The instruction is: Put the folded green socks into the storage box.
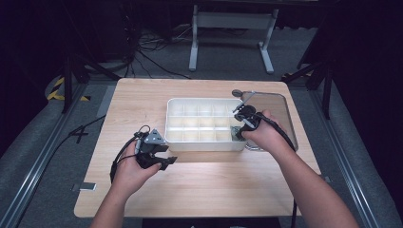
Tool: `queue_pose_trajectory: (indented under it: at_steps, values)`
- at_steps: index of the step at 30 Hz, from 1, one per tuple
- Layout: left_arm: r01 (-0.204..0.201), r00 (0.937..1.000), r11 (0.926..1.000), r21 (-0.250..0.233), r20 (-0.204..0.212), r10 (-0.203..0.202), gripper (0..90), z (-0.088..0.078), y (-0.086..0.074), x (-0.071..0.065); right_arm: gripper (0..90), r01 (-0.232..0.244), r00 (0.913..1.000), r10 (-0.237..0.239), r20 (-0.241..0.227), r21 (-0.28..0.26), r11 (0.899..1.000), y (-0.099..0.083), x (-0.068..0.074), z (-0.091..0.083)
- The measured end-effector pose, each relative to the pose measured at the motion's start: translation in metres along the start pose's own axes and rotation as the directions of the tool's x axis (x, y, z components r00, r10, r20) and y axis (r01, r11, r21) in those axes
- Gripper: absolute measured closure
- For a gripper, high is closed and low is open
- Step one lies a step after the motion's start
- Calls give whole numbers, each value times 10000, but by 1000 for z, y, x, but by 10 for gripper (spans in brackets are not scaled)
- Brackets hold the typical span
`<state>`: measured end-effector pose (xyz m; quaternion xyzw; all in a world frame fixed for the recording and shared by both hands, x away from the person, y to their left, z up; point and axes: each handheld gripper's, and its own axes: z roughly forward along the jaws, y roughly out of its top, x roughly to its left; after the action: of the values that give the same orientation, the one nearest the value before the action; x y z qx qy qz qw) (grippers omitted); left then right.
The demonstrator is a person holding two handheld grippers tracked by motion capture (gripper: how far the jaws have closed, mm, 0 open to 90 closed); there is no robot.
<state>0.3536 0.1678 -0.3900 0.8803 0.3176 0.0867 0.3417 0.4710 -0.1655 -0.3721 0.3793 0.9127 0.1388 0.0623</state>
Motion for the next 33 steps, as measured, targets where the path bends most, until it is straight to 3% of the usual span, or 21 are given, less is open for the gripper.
queue_pose_trajectory:
  at_steps: [4, 7, 8, 10, 13, 16, 19, 21, 28, 29, 31, 33]
  values:
    - [53, 10000, 10000, 25, -24, -53, 465, -1, -1, -1, 541, 206, 9989, -178, 427, -671, 9975, 9, 5, -11]
    - [90, 10000, 9999, -71, -2, -90, 463, -1, -2, 0, 494, 367, 9980, -344, 529, -437, 9984, 16, 5, 1]
    - [63, 10000, 10000, -76, -9, -63, 463, -2, -2, 0, 521, 416, 9974, -402, 597, -232, 9989, 17, 4, 7]
    - [52, 10000, 10000, -45, 25, -51, 462, -1, -2, 1, 755, 649, 9956, -673, 654, 385, 9972, 19, 1, 18]
    - [61, 10000, 10000, 5, 13, -61, 463, -1, -3, 2, 789, 616, 9962, -645, 591, 506, 9968, 18, -1, 22]
    - [149, 9999, 9999, -14, 25, -149, 462, -1, -4, 2, 802, 723, 9971, -745, 168, 1091, 9914, 17, -2, 37]
    - [117, 9999, 9999, 14, -4, -117, 463, -3, -6, 2, 804, 356, 9994, -357, -19, 1267, 9913, 17, -3, 46]
    - [194, 9998, 9998, -18, -47, -195, 463, -5, -7, 0, 800, 436, 9990, -440, 4, 1333, 9901, 18, -3, 47]
    - [340, 9994, 9994, -71, -97, -340, 461, -8, -13, 1, 730, 274, 9990, -235, -386, 1030, 9943, 15, -8, 42]
    - [222, 9997, 9998, -12, -106, -222, 461, -9, -13, 2, 700, 225, 9991, -187, -388, 1007, 9947, 14, -9, 39]
    - [312, 9995, 9995, -22, -93, -312, 459, -9, -16, 1, 594, 83, 9987, -48, -502, 704, 9975, 11, -11, 32]
    - [365, 9993, 9993, 42, -87, -365, 457, -11, -19, 0, 581, -228, 9962, 246, -837, 226, 9995, 8, -13, 22]
